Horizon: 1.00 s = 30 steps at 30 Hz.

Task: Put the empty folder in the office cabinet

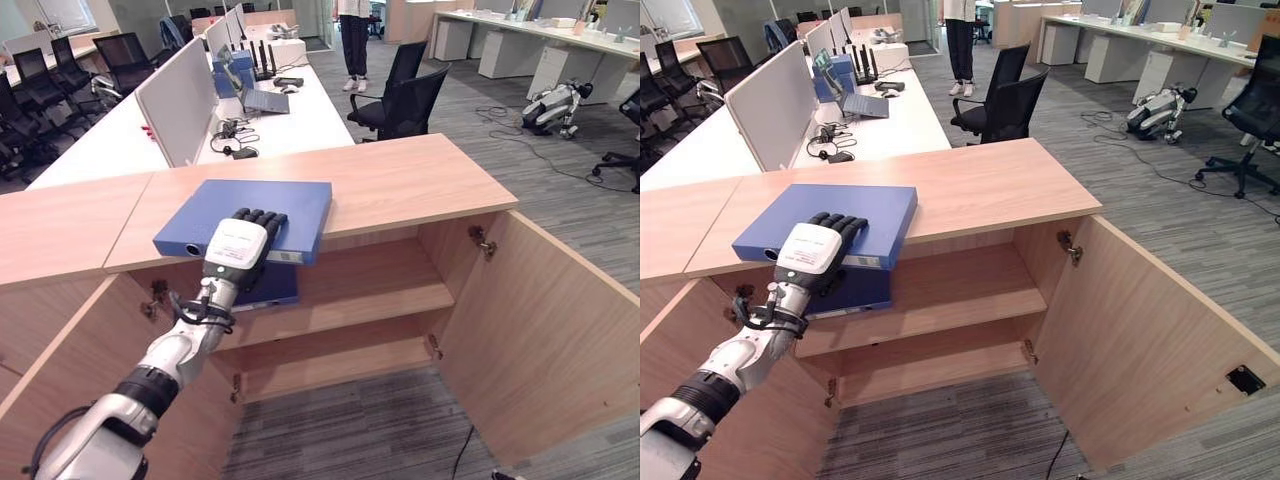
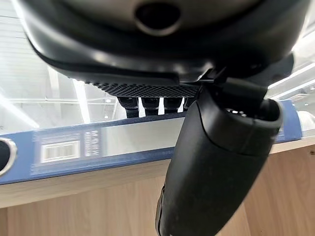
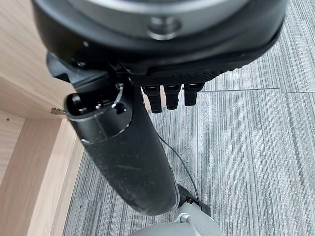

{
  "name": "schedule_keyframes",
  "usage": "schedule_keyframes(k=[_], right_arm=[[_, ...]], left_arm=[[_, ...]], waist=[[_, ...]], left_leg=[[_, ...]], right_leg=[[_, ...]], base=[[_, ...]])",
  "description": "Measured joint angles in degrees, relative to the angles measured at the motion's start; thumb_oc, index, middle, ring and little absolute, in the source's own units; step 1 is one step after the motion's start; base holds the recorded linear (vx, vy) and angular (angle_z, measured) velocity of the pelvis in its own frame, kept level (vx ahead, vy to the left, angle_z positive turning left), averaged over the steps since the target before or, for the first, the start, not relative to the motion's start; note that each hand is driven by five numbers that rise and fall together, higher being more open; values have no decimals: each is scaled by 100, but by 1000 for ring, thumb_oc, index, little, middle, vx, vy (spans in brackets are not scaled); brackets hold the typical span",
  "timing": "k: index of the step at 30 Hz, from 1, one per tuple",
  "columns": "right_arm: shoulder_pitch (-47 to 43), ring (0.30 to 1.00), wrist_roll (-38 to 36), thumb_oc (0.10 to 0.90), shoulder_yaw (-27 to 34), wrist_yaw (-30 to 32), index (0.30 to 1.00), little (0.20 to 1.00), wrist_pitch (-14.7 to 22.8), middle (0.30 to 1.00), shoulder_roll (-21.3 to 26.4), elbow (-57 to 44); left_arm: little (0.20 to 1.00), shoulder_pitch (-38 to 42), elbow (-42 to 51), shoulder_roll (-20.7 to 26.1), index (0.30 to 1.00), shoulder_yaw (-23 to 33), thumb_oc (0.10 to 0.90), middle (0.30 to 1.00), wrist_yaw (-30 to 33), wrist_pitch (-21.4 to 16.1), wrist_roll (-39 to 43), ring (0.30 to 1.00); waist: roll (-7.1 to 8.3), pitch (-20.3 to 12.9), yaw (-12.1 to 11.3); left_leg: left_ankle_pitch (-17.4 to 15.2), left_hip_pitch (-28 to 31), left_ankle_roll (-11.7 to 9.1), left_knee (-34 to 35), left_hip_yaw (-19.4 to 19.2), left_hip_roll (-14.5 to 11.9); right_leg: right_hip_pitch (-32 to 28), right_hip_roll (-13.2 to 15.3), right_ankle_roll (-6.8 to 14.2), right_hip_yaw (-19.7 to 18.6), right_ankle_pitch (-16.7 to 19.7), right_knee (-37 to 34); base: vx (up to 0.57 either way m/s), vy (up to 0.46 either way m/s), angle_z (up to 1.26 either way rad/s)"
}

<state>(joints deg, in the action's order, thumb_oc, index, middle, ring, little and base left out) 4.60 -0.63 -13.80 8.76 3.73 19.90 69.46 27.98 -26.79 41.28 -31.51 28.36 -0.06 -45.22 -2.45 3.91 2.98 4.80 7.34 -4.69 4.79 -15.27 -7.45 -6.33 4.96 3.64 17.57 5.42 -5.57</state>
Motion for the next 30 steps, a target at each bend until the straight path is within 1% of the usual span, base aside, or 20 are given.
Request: schedule_keyframes(k=[3,4,5,6,12,13,15,19,26,30], right_arm=[[2,900,0,800,-2,0,900,900,2,900,0,0],[2,900,0,800,-3,0,900,900,2,900,0,0],[2,900,0,800,-6,0,900,900,2,900,0,0],[3,900,0,800,-6,0,900,900,2,900,0,0],[4,900,1,800,-12,0,900,900,2,900,-2,0],[5,900,1,800,-18,0,900,900,2,900,-2,0],[-3,900,1,800,-18,0,900,900,3,900,-2,-3],[-3,900,1,800,-82,0,900,900,3,900,-2,-5],[-4,900,2,800,-116,0,900,900,-4,900,-9,-9],[-1,900,2,800,-115,0,900,900,-15,900,-17,-9]], left_arm=[[900,16,-1,-11,900,0,800,900,0,0,3,900],[853,17,-3,-12,853,0,769,853,0,-1,3,853],[789,17,-5,-12,789,0,726,789,0,-1,3,789],[300,17,-9,-12,300,0,400,300,0,0,4,300],[300,217,0,-55,300,36,400,300,217,13,226,300],[300,274,25,-127,300,159,400,300,336,21,226,300],[300,314,45,-151,300,243,400,300,331,19,221,300],[300,313,61,-168,300,238,400,300,341,4,216,300],[300,266,458,-164,300,334,400,300,318,84,218,300],[300,136,899,-163,300,383,400,300,206,53,214,300]], waist=[[12,1,0],[17,0,1],[22,0,1],[32,0,0],[61,-4,-7],[63,-5,-13],[62,-8,-12],[66,-10,-12],[69,-12,-50],[69,-11,-167]], left_leg=[[-1,1,-2,-2,-7,-6],[-1,1,-2,-2,-8,-8],[-1,1,-2,-3,-8,-9],[-1,1,-2,-7,-8,-11],[-2,21,-3,1,-10,-12],[-4,21,-5,2,-8,-14],[-5,31,-6,2,-9,-18],[-6,31,-7,2,-10,-27],[-5,34,-7,1,1,-32],[-4,32,-7,1,16,-32]], right_leg=[[3,-7,0,-8,0,0],[3,-9,-1,-9,0,0],[4,-10,-1,-10,-1,0],[4,-12,-1,-11,-1,0],[-11,-12,-1,-12,0,0],[-13,-13,-2,-11,0,0],[-20,-16,-2,-11,0,0],[-20,-26,-3,-12,0,0],[-31,-31,-5,-4,0,0],[-36,-30,-8,12,-3,-1]], base=[[0,0,0],[0,0,0],[0,0,0],[0,0,0],[0,0,0],[0,0,0],[0,0,0],[0,0,0],[0,0,0],[0,0,0]])
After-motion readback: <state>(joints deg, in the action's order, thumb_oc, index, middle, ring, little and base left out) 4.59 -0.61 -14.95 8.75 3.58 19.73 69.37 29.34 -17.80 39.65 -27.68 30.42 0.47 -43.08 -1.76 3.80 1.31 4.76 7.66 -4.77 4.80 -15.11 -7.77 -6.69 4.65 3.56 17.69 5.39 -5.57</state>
